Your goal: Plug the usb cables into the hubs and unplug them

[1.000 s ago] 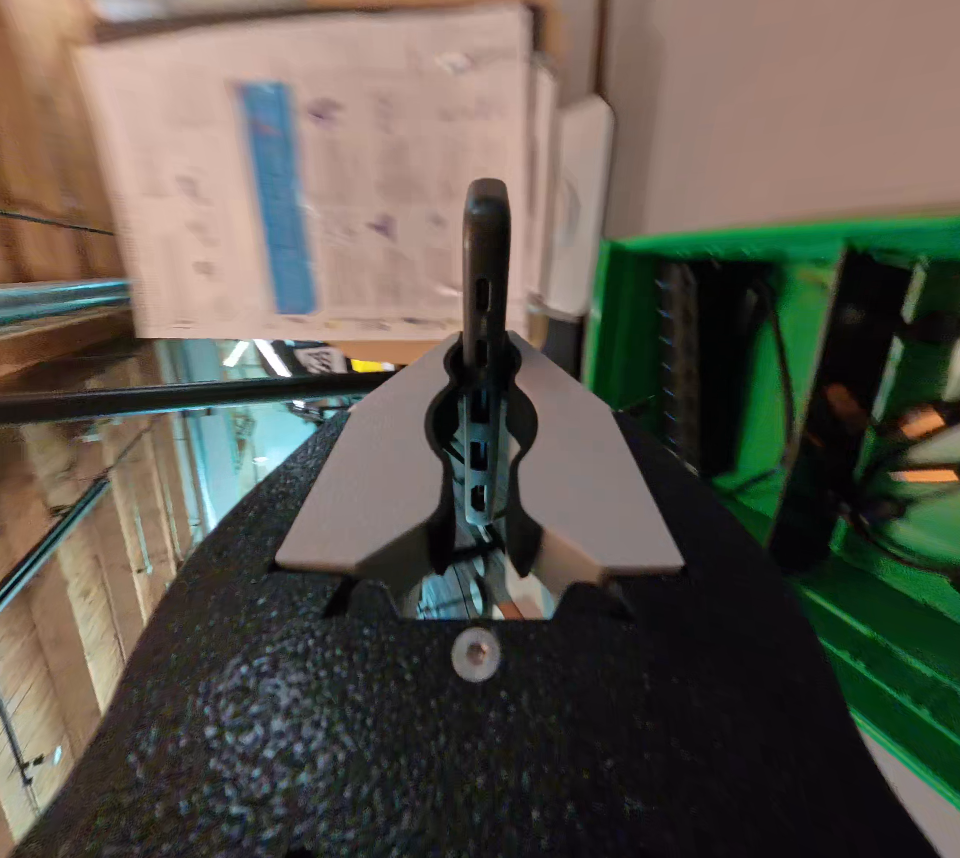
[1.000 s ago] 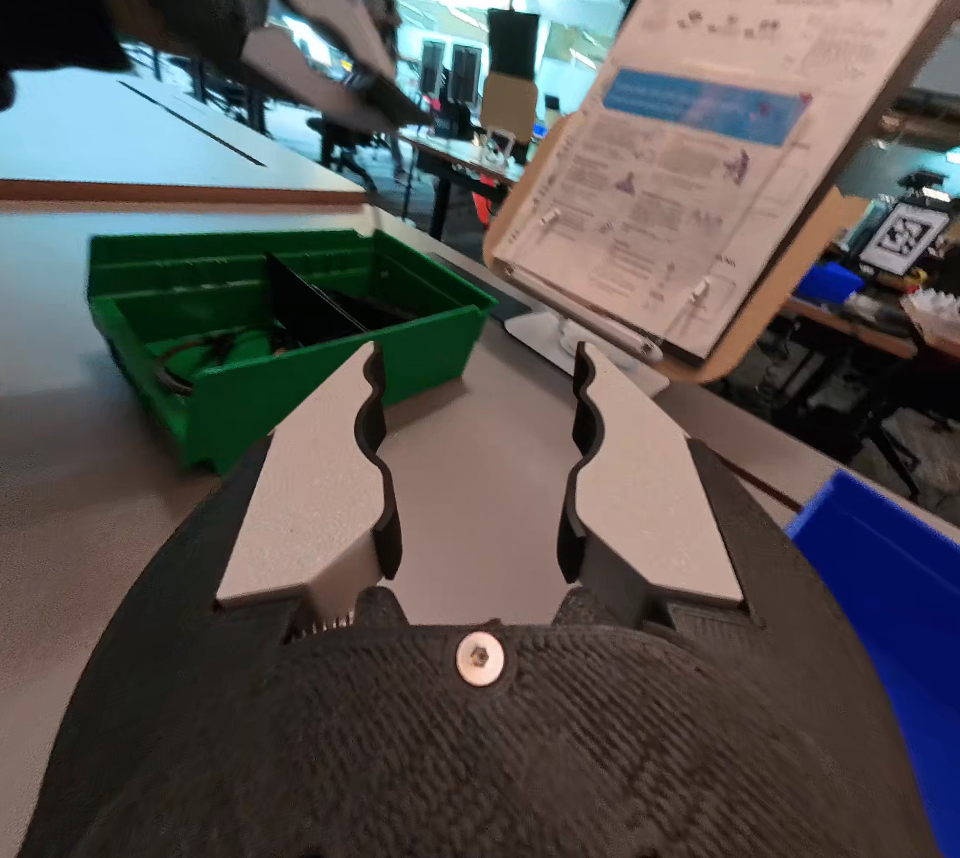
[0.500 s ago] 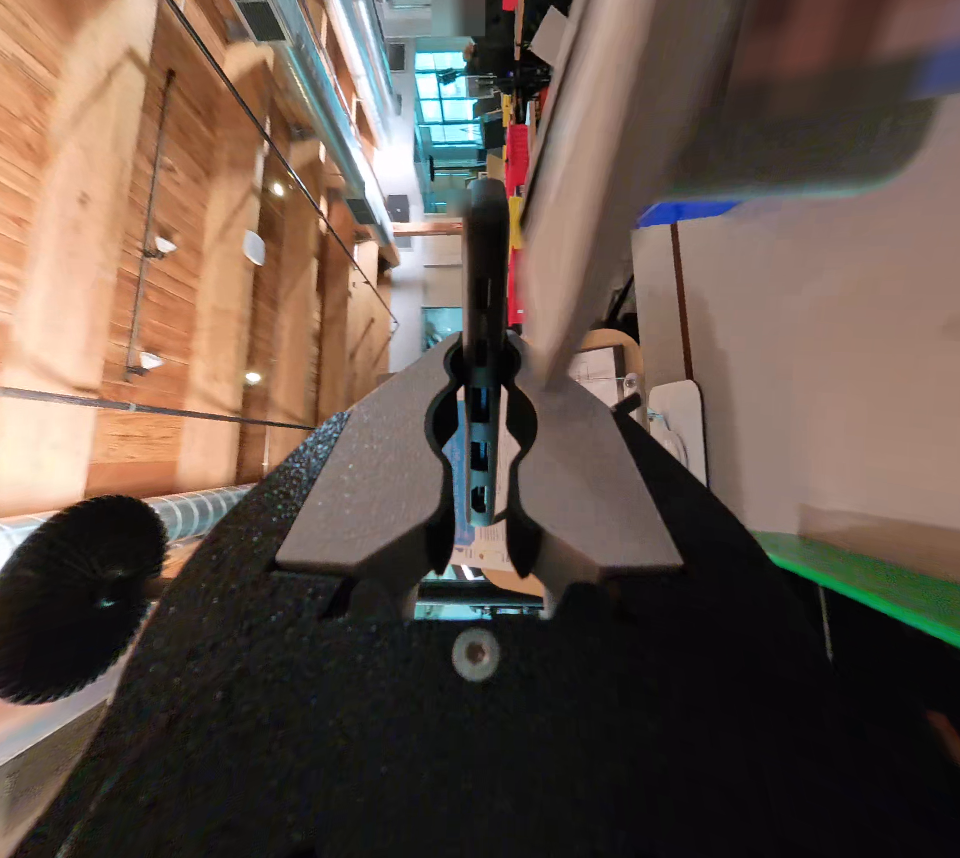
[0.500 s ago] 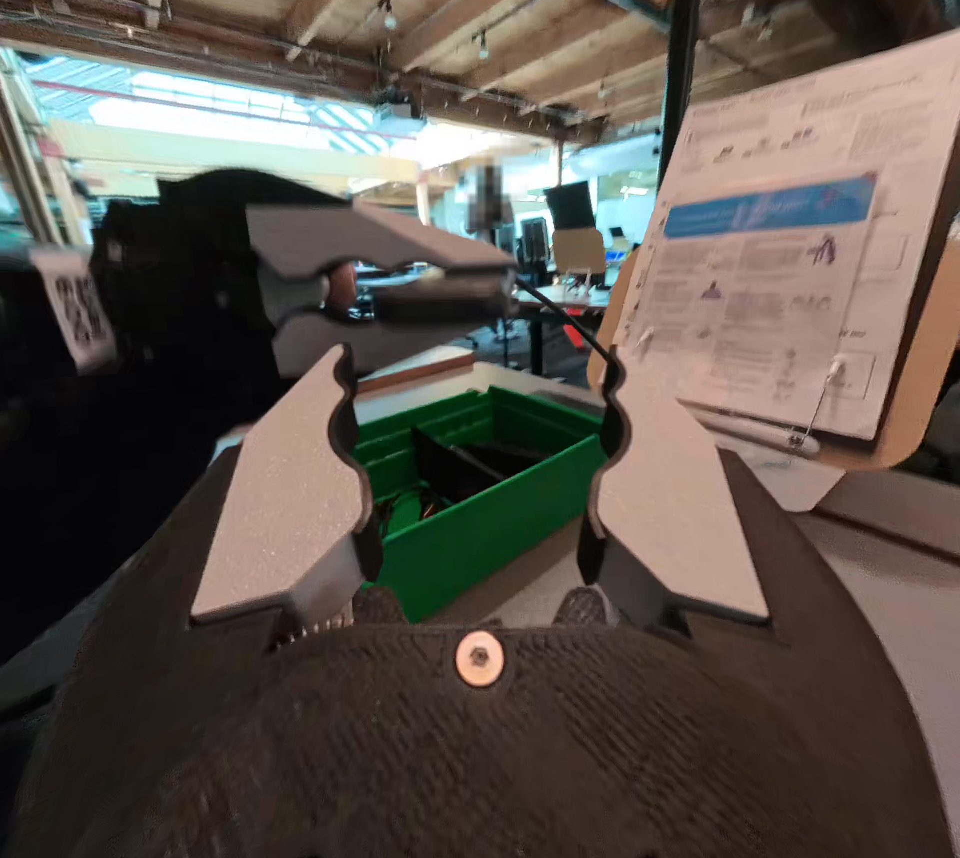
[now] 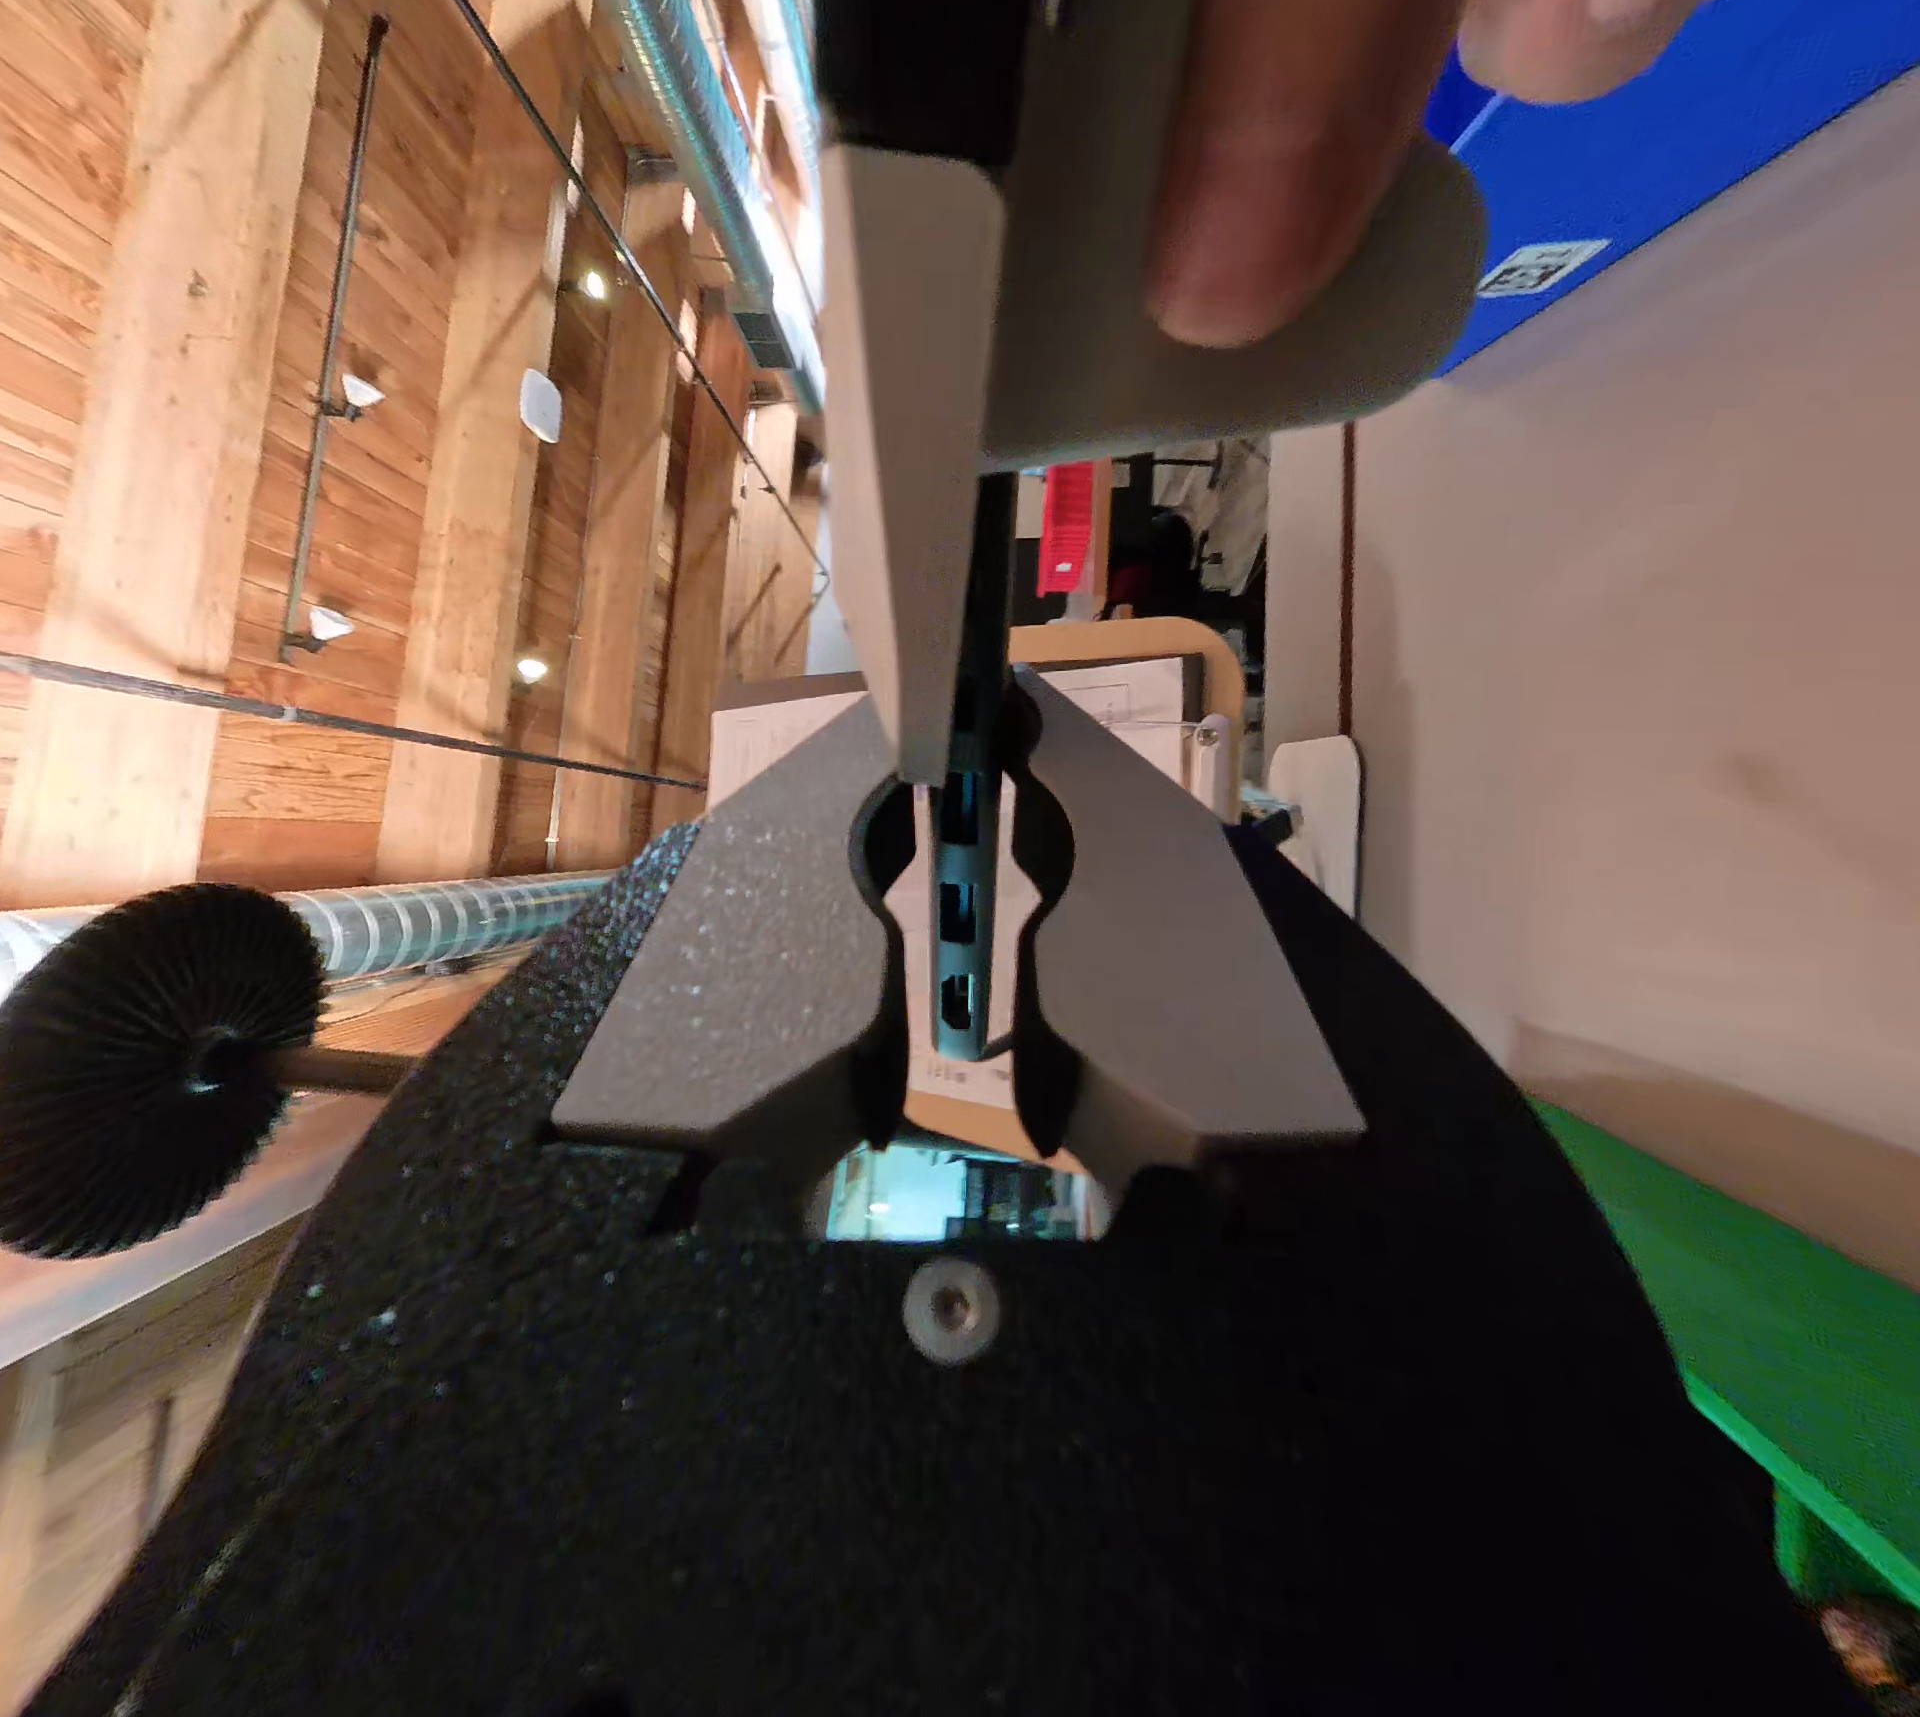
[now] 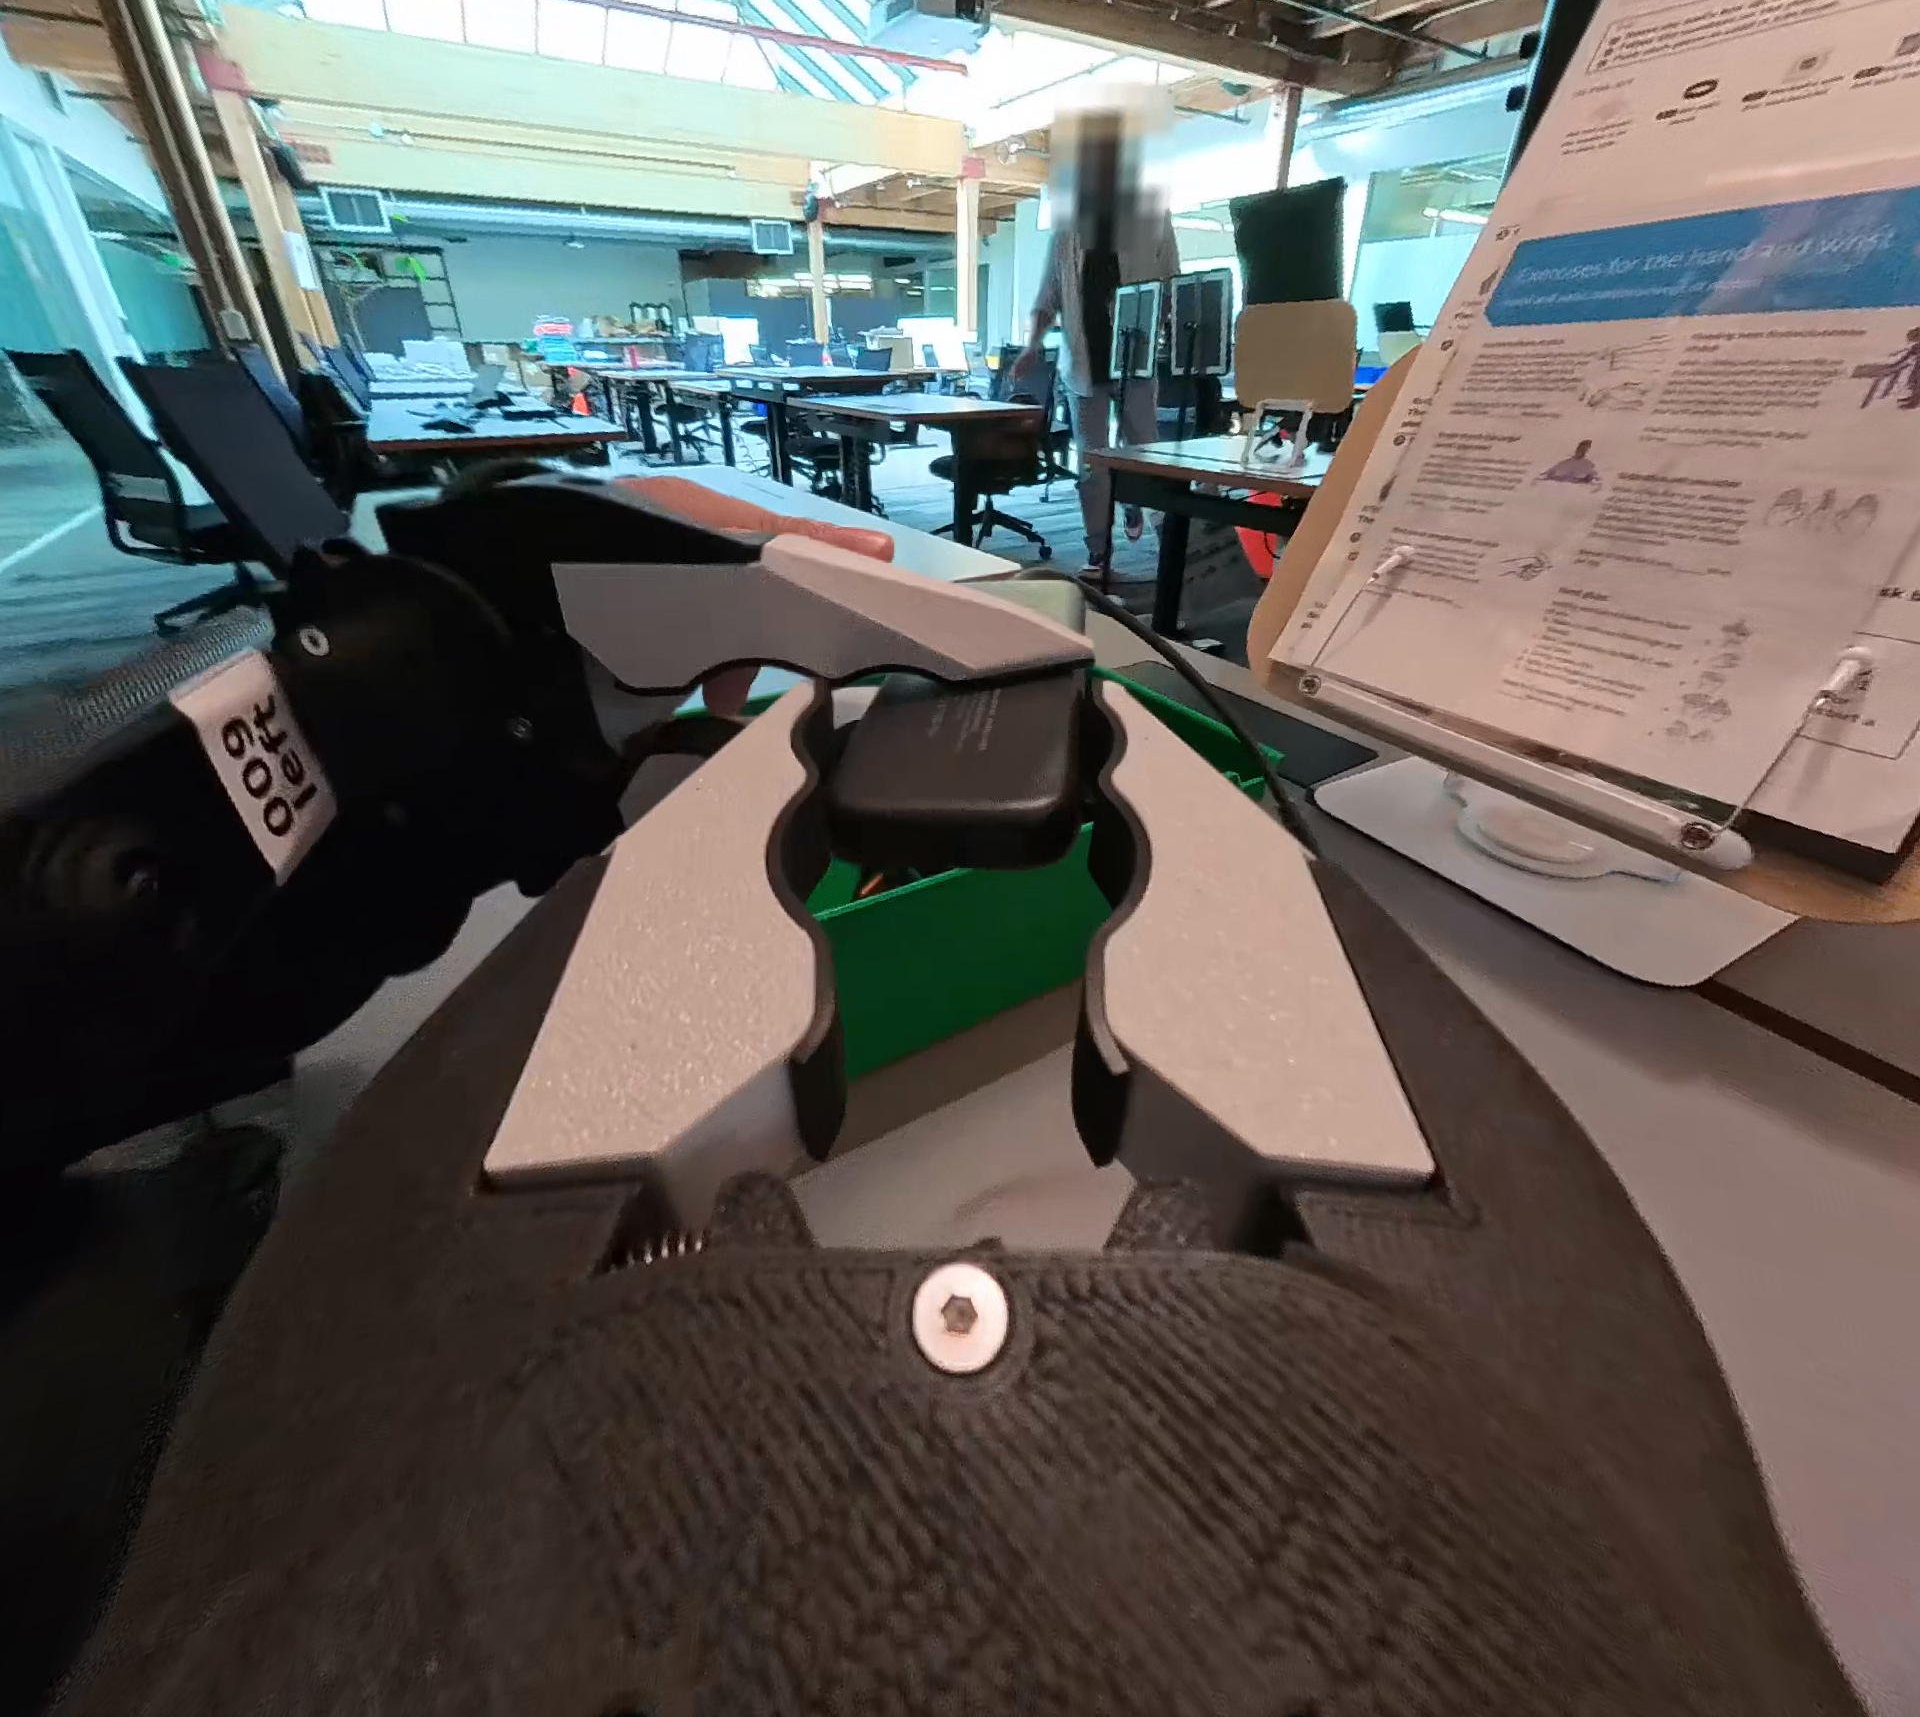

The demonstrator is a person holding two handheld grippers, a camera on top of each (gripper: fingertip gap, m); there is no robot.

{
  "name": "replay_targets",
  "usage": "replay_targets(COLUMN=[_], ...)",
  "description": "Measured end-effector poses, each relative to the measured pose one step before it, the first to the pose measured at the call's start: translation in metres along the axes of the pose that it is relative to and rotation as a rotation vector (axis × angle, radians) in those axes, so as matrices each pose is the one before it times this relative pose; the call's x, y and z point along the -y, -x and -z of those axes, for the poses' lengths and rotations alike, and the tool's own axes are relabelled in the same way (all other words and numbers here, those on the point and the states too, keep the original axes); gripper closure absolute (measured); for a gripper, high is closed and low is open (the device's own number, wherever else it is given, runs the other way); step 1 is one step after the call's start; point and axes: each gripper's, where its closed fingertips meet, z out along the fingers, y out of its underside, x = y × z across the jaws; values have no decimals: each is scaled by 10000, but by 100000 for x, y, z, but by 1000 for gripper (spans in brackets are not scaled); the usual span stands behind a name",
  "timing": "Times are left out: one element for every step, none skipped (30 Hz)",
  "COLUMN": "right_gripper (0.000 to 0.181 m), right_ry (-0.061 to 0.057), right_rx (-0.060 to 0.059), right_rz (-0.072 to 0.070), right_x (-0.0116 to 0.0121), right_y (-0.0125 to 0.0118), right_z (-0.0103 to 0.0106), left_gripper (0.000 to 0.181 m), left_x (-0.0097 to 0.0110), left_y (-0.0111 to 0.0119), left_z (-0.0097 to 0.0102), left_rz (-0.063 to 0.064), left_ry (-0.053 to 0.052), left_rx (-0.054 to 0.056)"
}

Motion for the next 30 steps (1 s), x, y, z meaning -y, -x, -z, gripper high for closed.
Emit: replay_targets(right_gripper=[135,135,135,135,135,135,135,135,135,135,135,135,135,135,135,135,135,135,135,135,135,135,135,135,135,135,135,135,135,135], right_ry=[71,-132,-85,28,-43,-186,-306,-414,-454,-425,-390,-387,-321,-267,-294,-231,-99,39,68,57,85,-3,-73,79,157,78,154,306,298,292], right_rx=[-30,-25,-10,-22,-17,76,99,18,58,56,50,84,66,50,-6,-47,-44,-11,37,-30,-76,-46,-5,12,-34,-151,-156,-80,-104,-146], right_rz=[127,105,54,49,4,-114,-362,-521,-553,-570,-475,-331,-236,-157,-96,-40,-4,46,110,54,-13,18,65,31,48,88,80,86,156,168], right_x=[-170,157,117,-20,38,133,232,364,450,482,523,591,556,499,506,394,159,-92,-199,-142,-85,108,244,50,-68,0,-172,-412,-459,-484], right_y=[-35,17,56,36,11,24,-154,-466,-547,-598,-568,-430,-318,-217,-168,-120,-71,8,141,78,18,69,128,107,-8,-174,-215,-143,-164,-205], right_z=[-57,0,-22,-16,26,99,203,321,443,540,593,617,546,457,383,274,172,101,69,63,36,82,103,91,64,78,46,-27,-67,-85], left_gripper=[172,172,172,172,172,169,161,150,140,134,129,125,124,123,123,125,127,123,115,112,111,107,105,103,103,105,105,107,114,118], left_x=[-19,24,-4,6,54,33,-231,-411,-405,-345,-225,-41,75,41,-109,-611,-1336,-1545,-1303,-1336,-1265,-1040,-776,-538,-201,136,513,833,925,705], left_y=[-82,133,109,-5,35,197,545,724,773,636,536,439,123,-252,-390,-541,-468,-582,-602,-208,-199,-80,197,451,246,-294,-479,-499,-796,-645], left_z=[-2,55,59,31,18,61,120,227,364,490,619,637,572,433,223,-35,-269,-469,-594,-525,-381,-276,-238,-179,-138,-99,-30,-23,-56,-154], left_rz=[166,34,-21,57,191,398,633,748,881,1003,1251,1639,1892,1910,1770,1538,1312,950,494,176,-107,-352,-657,-902,-1031,-1002,-820,-733,-797,-757], left_ry=[-83,-75,-29,-30,-97,-104,40,122,92,39,-5,-102,-180,-144,-84,199,608,676,455,417,373,271,165,87,-5,-79,-114,-99,-24,187], left_rx=[-89,97,55,-36,-17,60,230,290,280,177,97,64,-117,-309,-309,-339,-230,-300,-357,-88,-60,24,212,399,319,30,-58,-92,-356,-347])
